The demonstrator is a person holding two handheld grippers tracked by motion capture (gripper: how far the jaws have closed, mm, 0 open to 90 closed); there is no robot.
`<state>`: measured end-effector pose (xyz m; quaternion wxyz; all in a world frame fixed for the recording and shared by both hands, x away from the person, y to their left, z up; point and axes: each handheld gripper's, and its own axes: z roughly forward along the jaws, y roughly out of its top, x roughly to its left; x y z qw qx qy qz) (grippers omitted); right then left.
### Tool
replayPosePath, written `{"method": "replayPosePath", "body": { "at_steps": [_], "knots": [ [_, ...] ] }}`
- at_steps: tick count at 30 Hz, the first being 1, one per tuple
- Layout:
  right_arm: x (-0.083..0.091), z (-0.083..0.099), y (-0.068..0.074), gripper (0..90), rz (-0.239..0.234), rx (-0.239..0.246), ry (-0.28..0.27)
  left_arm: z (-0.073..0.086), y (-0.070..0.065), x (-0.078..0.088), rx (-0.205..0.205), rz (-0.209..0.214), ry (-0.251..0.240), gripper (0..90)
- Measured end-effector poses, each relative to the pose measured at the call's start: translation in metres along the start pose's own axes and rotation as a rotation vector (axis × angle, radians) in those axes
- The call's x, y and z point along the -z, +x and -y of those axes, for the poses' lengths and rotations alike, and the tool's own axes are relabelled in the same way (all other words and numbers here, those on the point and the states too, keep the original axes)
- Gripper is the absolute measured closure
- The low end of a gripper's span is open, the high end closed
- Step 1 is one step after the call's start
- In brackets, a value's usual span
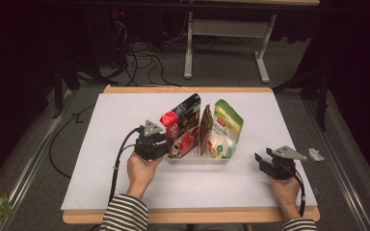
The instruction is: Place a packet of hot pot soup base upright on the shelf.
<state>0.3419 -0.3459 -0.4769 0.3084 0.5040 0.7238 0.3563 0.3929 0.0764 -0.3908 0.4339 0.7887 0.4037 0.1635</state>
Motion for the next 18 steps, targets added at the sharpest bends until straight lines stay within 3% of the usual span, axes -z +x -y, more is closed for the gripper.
{"method": "replayPosePath", "body": {
  "at_steps": [5,10,18],
  "knots": [
    [0.0,0.0,0.001,47.4,-0.001,-0.003,0.003,0.0,0.001,0.011,-0.027,0.009,-0.039,54.7],
    [0.0,0.0,0.0,47.5,0.001,-0.004,0.003,0.0,0.005,0.021,-0.027,0.002,-0.073,48.1],
    [0.0,0.0,0.0,47.7,0.001,-0.008,0.002,0.001,0.013,0.041,-0.024,-0.008,-0.124,44.4]
  ]
}}
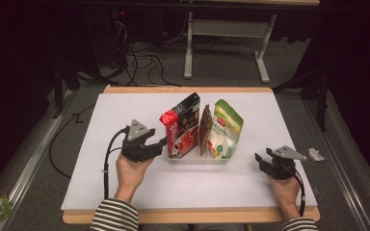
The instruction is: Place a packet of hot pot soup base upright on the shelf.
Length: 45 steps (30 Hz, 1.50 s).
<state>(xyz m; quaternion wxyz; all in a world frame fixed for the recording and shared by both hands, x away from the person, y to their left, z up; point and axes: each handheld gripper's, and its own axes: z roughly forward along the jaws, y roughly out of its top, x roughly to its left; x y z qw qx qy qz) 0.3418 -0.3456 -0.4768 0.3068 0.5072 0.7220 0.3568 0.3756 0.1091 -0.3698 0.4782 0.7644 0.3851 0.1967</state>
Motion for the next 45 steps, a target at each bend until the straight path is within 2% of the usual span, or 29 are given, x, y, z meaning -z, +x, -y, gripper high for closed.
{"method": "replayPosePath", "body": {
  "at_steps": [10,24,30,45],
  "knots": [
    [0.0,0.0,0.0,47.7,-0.002,0.001,0.003,0.004,0.012,0.016,0.016,-0.027,-0.026,43.4],
    [0.0,0.0,-0.001,47.7,-0.005,-0.005,-0.001,0.008,0.021,0.028,0.025,-0.05,-0.039,42.7],
    [0.0,0.0,-0.001,47.7,-0.006,-0.01,-0.005,0.015,0.028,0.034,0.052,-0.06,-0.039,42.5],
    [0.0,0.0,0.0,47.7,-0.006,-0.012,0.0,0.031,0.038,0.043,0.086,-0.07,-0.032,42.1]
  ]
}}
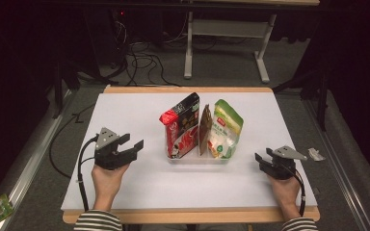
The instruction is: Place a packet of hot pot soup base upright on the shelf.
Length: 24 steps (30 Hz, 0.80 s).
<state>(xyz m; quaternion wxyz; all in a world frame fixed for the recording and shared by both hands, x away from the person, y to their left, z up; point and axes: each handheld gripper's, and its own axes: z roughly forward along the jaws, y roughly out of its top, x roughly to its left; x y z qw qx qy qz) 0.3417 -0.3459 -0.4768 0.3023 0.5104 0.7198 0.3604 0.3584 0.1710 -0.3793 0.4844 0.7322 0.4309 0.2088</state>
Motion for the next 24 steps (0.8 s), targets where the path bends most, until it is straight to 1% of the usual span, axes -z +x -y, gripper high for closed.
{"method": "replayPosePath", "body": {
  "at_steps": [2,5,8,14,24],
  "knots": [
    [0.0,0.0,-0.001,47.7,-0.001,0.01,-0.003,0.002,0.001,0.001,0.003,0.0,0.004,42.0],
    [0.0,0.0,-0.001,47.7,0.001,0.004,-0.002,0.003,0.002,0.001,0.004,-0.004,0.009,41.9],
    [0.0,0.0,-0.001,47.7,0.001,0.009,-0.003,0.007,0.005,0.002,0.018,-0.003,0.013,41.8],
    [0.0,0.0,-0.001,47.7,0.0,0.01,-0.002,0.013,0.005,0.005,0.019,-0.011,0.022,41.7],
    [0.0,0.0,0.0,47.7,0.003,0.006,-0.003,0.023,0.008,0.006,0.037,-0.015,0.039,41.5]
  ]
}}
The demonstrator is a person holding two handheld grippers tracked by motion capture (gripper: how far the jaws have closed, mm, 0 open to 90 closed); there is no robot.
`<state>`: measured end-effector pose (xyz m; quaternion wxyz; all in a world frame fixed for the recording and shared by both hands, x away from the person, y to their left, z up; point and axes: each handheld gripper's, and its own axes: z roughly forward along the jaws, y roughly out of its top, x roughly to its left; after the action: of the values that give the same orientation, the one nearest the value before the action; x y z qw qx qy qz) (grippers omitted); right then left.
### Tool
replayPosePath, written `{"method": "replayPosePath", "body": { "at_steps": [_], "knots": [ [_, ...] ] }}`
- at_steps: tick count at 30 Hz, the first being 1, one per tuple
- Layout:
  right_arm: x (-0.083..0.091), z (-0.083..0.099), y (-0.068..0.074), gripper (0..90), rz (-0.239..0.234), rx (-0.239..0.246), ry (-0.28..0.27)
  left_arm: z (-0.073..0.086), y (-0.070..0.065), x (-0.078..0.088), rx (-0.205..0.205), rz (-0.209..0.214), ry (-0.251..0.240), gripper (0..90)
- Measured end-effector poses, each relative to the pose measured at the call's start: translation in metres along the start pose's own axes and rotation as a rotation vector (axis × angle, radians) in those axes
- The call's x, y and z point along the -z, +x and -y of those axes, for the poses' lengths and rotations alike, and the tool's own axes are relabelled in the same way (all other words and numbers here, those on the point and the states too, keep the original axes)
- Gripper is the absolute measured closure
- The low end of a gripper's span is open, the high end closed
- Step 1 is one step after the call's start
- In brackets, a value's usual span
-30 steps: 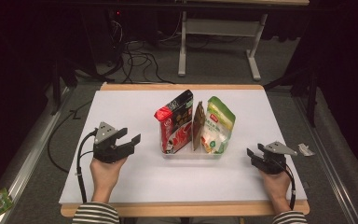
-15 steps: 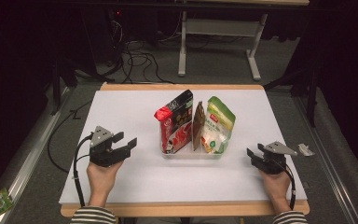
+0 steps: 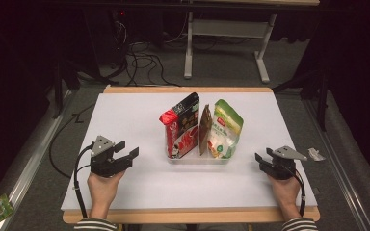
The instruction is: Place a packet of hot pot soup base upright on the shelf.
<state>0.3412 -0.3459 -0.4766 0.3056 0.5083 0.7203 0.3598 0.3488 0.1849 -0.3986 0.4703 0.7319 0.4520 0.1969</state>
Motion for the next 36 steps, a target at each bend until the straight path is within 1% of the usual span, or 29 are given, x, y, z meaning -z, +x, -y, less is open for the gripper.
{"method": "replayPosePath", "body": {
  "at_steps": [4,15,16,17,19,26,29,32,36],
  "knots": [
    [0.0,0.0,0.0,47.7,0.001,0.001,0.0,0.004,0.001,0.0,0.005,-0.006,-0.002,41.0],
    [0.0,0.0,0.0,47.8,0.001,0.001,0.001,0.012,0.002,-0.002,0.007,-0.02,0.016,40.7],
    [0.0,0.0,0.0,47.8,0.001,0.008,-0.001,0.012,0.002,-0.002,0.008,-0.019,0.017,40.7],
    [0.0,0.0,0.0,47.8,0.002,0.0,0.0,0.013,0.002,-0.002,0.01,-0.021,0.018,40.6],
    [0.0,0.0,0.0,47.8,0.001,0.0,0.001,0.015,0.002,-0.003,0.01,-0.024,0.023,40.6],
    [0.0,0.0,0.0,47.8,0.0,0.007,-0.002,0.021,0.003,-0.005,0.022,-0.025,0.031,40.6],
    [0.0,0.0,0.0,47.8,0.0,0.001,-0.001,0.023,0.003,-0.007,0.024,-0.025,0.037,40.6],
    [0.0,0.0,0.0,47.8,0.001,0.009,0.0,0.026,0.003,-0.008,0.022,-0.033,0.044,40.5],
    [0.0,0.0,0.0,47.8,0.002,0.013,-0.002,0.029,0.004,-0.01,0.027,-0.033,0.053,40.4]
  ]
}}
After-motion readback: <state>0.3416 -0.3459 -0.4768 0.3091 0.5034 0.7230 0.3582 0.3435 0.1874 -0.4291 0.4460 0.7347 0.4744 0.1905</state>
